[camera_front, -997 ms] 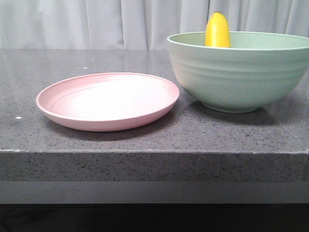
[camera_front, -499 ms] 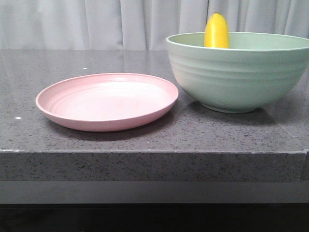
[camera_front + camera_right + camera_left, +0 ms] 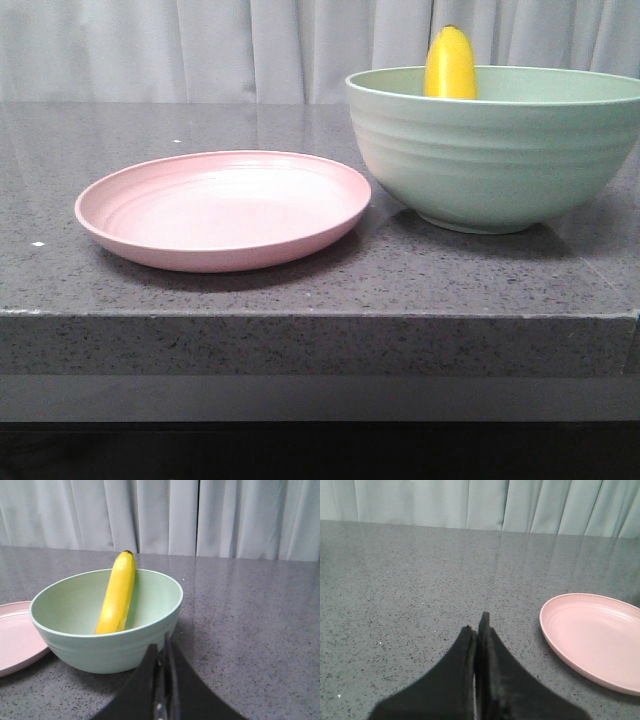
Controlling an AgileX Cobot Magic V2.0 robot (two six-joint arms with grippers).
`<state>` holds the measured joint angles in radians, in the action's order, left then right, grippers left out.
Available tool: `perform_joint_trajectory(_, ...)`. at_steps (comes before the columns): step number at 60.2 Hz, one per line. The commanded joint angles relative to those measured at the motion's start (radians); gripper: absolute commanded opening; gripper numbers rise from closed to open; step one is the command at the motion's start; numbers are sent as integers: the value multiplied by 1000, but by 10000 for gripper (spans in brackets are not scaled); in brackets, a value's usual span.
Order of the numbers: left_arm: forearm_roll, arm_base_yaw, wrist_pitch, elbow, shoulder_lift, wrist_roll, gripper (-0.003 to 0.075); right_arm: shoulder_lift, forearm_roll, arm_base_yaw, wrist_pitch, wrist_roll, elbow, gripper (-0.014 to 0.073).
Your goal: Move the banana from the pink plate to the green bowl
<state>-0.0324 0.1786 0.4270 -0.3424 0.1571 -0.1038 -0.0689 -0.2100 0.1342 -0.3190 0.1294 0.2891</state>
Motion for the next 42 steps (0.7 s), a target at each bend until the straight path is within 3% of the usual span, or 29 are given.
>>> perform_joint_trajectory(1, 8, -1, -91, -26, 12, -10, -20, -9, -7, 1, 87, 10, 24, -60)
perform_joint_trajectory(28, -8, -1, -107, -8, -3, 6, -20, -9, -7, 1, 87, 10, 24, -60)
perform_joint_trajectory(42, 32, -109, -137, 154, -174, 11, -20, -9, -7, 1, 87, 10, 24, -60)
